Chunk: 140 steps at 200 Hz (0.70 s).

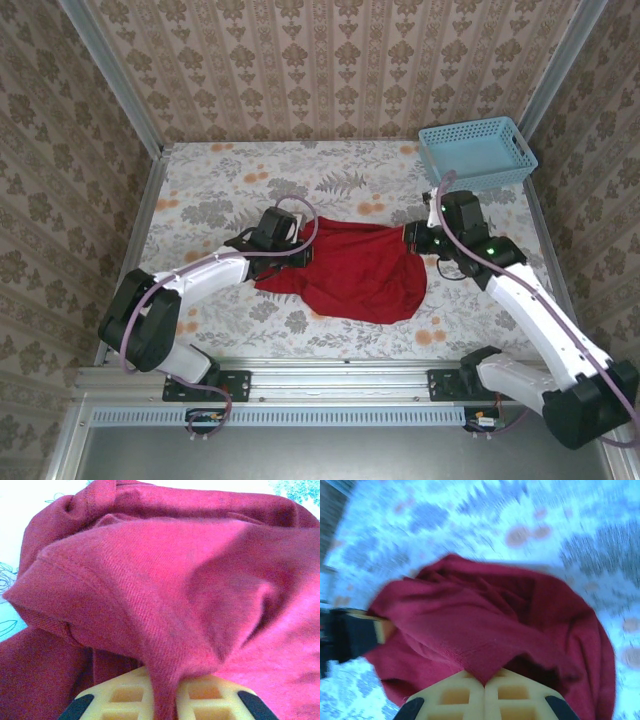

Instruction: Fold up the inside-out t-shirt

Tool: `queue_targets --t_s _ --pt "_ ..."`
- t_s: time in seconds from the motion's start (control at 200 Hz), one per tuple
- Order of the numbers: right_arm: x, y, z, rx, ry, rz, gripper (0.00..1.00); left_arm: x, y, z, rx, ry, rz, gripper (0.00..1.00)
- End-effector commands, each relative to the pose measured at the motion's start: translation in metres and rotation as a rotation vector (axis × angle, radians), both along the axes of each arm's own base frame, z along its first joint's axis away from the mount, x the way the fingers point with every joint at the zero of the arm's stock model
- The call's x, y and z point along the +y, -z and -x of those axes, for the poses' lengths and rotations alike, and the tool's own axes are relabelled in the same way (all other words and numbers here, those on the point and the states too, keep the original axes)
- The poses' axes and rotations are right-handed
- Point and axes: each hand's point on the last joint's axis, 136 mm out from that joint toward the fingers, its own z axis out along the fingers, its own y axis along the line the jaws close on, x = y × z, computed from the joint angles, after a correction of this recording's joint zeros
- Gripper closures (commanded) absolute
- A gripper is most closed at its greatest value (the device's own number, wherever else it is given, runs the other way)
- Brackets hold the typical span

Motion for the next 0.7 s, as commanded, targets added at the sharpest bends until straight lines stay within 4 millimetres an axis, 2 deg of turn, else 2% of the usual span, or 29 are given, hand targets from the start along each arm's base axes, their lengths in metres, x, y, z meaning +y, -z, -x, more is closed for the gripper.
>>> queue_targets --t_s 0.0,0.11,0.18,0.21,0.33,0.485,0.695 --pt "0.002 0.034 0.000 0.115 -0.001 -0.052 0.95 -0.008 -0.009 0.005 -0.017 0.069 0.009 0.86" --pt "-0.003 0.046 -0.021 0.122 0.034 -0.024 0.88 -0.013 -0.006 0.008 -0.004 0.092 -0.004 0.84" --pt "-0.015 0.057 -0.038 0.150 0.073 0.029 0.75 -0.014 -0.002 0.007 0.011 0.086 -0.014 0.83" --pt "-0.022 0.061 -0.044 0.164 0.091 0.054 0.73 -0.014 -0.001 0.007 0.016 0.082 -0.015 0.83" --pt "-0.031 0.062 -0.051 0.158 0.098 0.118 0.65 -0.015 -0.004 0.004 0.017 0.072 -0.004 0.80" --pt "-0.019 0.063 -0.032 0.134 0.042 0.040 0.56 -0.013 -0.005 0.003 0.007 0.061 -0.006 0.79" --pt "-0.019 0.096 0.007 0.180 0.059 -0.016 0.54 -0.012 -0.004 0.001 -0.005 0.045 0.004 0.80"
